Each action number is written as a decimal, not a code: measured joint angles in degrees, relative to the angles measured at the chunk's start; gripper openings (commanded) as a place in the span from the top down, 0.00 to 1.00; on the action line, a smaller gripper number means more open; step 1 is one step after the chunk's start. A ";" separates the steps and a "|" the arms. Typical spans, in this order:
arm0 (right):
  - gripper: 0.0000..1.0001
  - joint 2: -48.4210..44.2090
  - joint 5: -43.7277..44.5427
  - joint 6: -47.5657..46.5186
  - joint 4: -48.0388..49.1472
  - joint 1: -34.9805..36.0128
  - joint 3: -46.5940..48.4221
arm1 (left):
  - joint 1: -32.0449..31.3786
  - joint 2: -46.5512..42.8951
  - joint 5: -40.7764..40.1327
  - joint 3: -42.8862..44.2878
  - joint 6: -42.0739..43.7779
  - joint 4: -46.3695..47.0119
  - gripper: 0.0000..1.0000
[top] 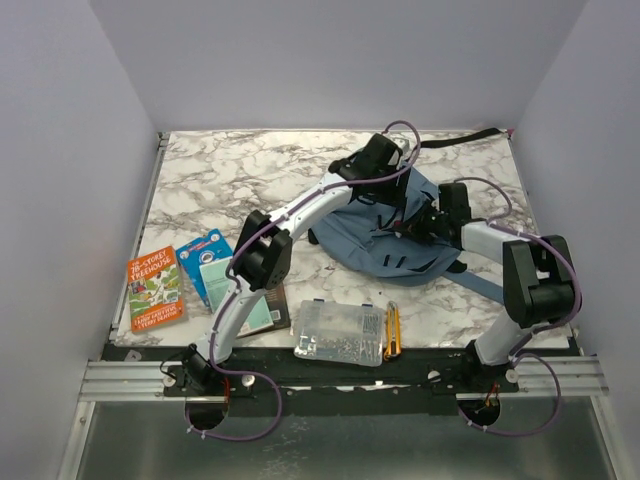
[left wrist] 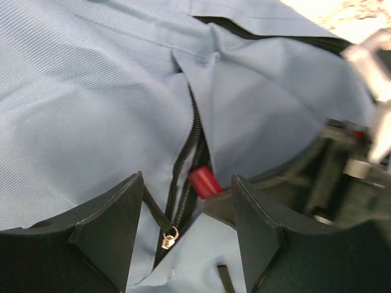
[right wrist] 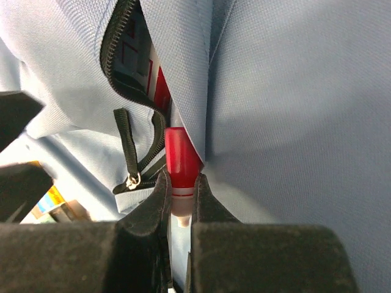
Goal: Pack the student bag
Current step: Place the stationery in the student bag.
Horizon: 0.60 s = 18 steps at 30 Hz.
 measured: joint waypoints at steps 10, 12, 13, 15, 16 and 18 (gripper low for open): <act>0.99 -3.32 -0.31 5.03 4.22 -0.35 -3.56 | -1.22 3.98 -9.49 2.60 0.09 -2.03 0.39; 0.99 -3.32 -0.31 5.22 4.33 -0.35 -3.63 | -1.36 4.81 -10.80 3.45 0.09 -2.21 0.32; 0.99 -3.39 -0.31 5.27 4.33 -0.37 -3.63 | -1.51 5.05 -11.37 3.65 0.11 -2.23 0.29; 0.99 -3.56 -0.28 5.29 4.31 -0.37 -3.63 | -1.99 5.29 -12.33 3.85 0.33 -2.38 0.27; 0.99 -3.74 -0.28 5.29 4.28 -0.37 -3.63 | -2.34 5.40 -12.76 4.13 0.44 -2.47 0.25; 0.99 -4.28 -0.26 5.29 4.33 -0.37 -3.85 | -2.99 5.60 -13.44 4.70 0.46 -2.38 0.24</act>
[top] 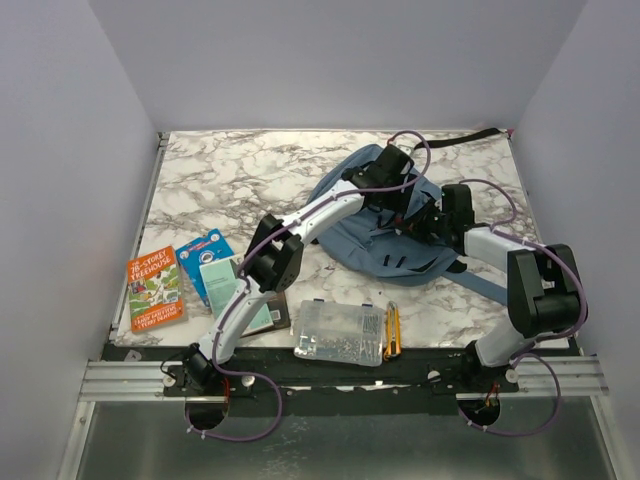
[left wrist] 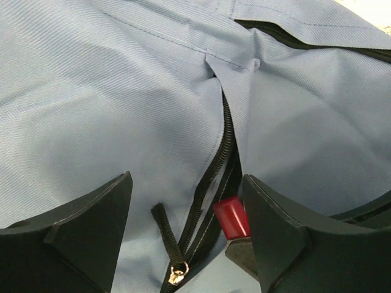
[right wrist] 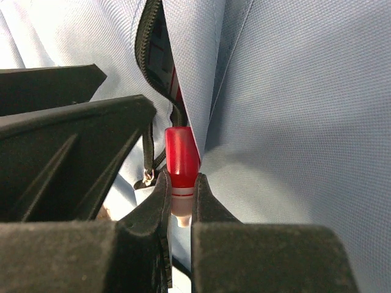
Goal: Pack the student bag
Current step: Place the stationery in the student bag.
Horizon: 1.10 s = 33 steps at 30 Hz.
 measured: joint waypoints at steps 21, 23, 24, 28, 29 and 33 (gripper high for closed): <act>0.99 -5.01 2.32 1.14 -1.55 -0.37 0.11 | -0.26 5.49 -3.74 10.08 -3.43 -4.04 1.00; 0.99 -4.63 2.60 0.55 -2.60 -0.61 1.90 | -0.02 5.46 -3.54 9.88 -3.41 -4.00 0.99; 0.99 -4.15 2.60 0.07 -3.39 -0.66 3.32 | 0.13 5.42 -3.19 9.42 -3.39 -3.87 0.98; 0.99 -0.31 2.32 -1.46 -5.11 -0.72 10.34 | 0.72 4.02 -0.46 3.78 -3.43 -2.97 0.86; 0.99 0.98 2.01 -1.81 -5.42 -0.72 12.13 | 0.72 3.69 0.50 2.25 -3.43 -2.91 0.83; 1.00 5.14 1.42 -2.54 -7.21 -0.72 15.61 | 1.27 1.86 4.09 -0.35 -3.58 -2.25 0.72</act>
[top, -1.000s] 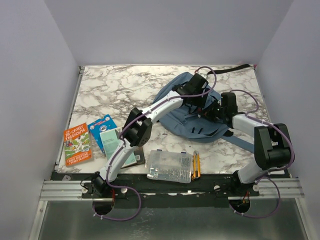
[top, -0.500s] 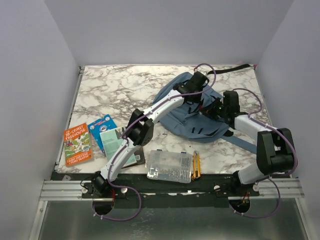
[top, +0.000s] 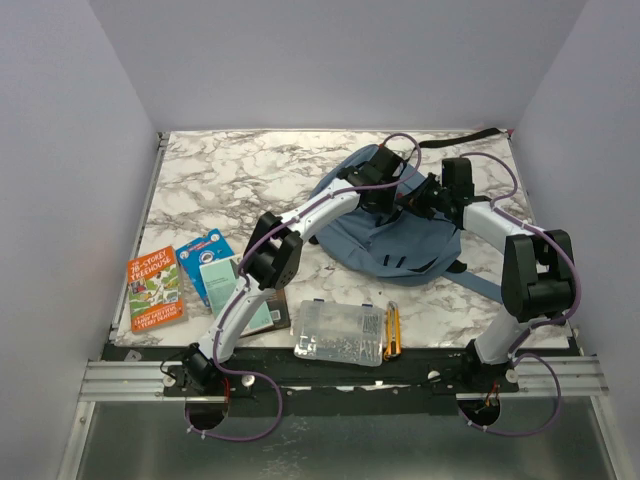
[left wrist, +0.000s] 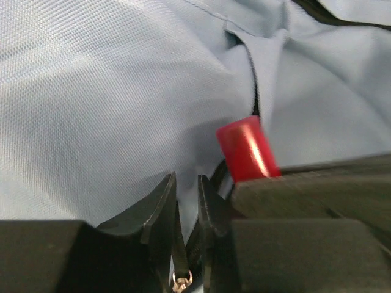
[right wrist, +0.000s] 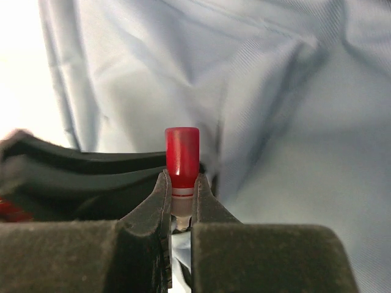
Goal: Pack the student bag
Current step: Place the stationery in the student bag.
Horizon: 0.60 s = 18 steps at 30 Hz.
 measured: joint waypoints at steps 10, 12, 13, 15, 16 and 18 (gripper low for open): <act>0.99 -0.11 1.97 -0.98 -1.55 0.00 -8.26 | 0.59 -10.21 7.37 -6.08 -0.50 -0.42 0.61; 0.99 -0.20 2.89 -1.55 -1.46 0.02 -8.39 | 1.07 -12.20 9.31 -7.74 -1.27 -0.57 0.57; 0.99 -0.17 3.30 -2.12 -1.25 0.02 -8.39 | 1.38 -12.87 9.75 -8.44 -1.49 -0.57 0.55; 0.99 0.59 3.56 -3.74 -0.79 0.02 -7.89 | 2.32 -14.91 11.58 -10.86 -2.25 -0.59 0.50; 0.99 1.53 3.48 -4.79 -0.76 0.02 -7.02 | 2.69 -15.63 12.26 -11.91 -2.47 -0.74 0.47; 0.99 3.67 3.17 -6.91 -0.39 0.02 -4.74 | 3.50 -18.18 13.70 -15.28 -2.91 -0.76 0.44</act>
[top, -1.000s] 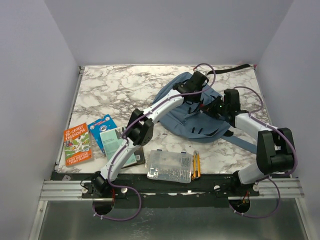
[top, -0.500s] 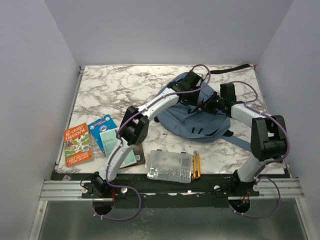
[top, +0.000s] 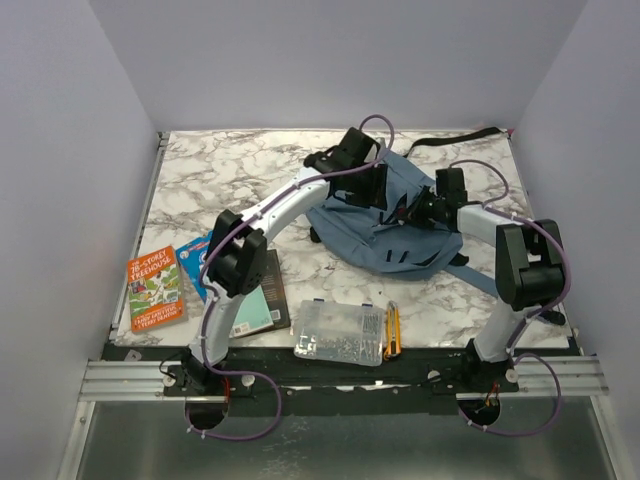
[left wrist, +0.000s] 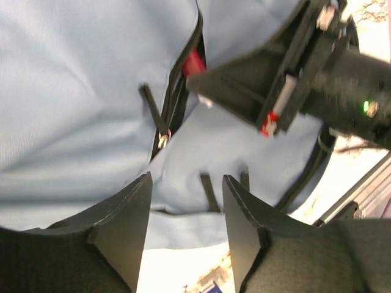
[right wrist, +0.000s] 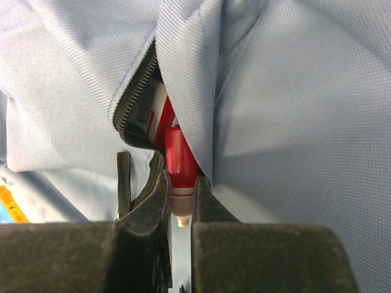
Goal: Pack the student bag
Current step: Place the stationery in the student bag.
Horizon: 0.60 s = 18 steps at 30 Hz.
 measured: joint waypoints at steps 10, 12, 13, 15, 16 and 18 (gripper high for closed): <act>0.88 4.63 -3.80 -17.27 5.01 -0.02 5.79 | 0.76 -14.73 4.70 -17.27 -0.39 0.35 0.42; 0.84 5.18 -5.25 -20.09 5.75 0.02 6.47 | 0.76 -17.62 5.75 -19.78 -0.55 1.01 0.42; 0.81 5.60 -5.92 -21.16 5.88 0.04 7.04 | 0.76 -19.08 6.16 -21.03 -0.61 1.40 0.42; 0.79 6.62 -7.65 -23.43 6.73 0.26 8.44 | 0.76 -21.49 6.93 -23.30 -0.83 2.21 0.42; 0.78 7.04 -8.44 -24.50 7.43 0.46 8.94 | 0.76 -22.77 7.21 -24.50 -0.98 2.75 0.42; 0.74 7.91 -10.10 -26.38 8.63 0.61 9.90 | 0.76 -25.14 7.74 -27.08 -1.22 3.89 0.42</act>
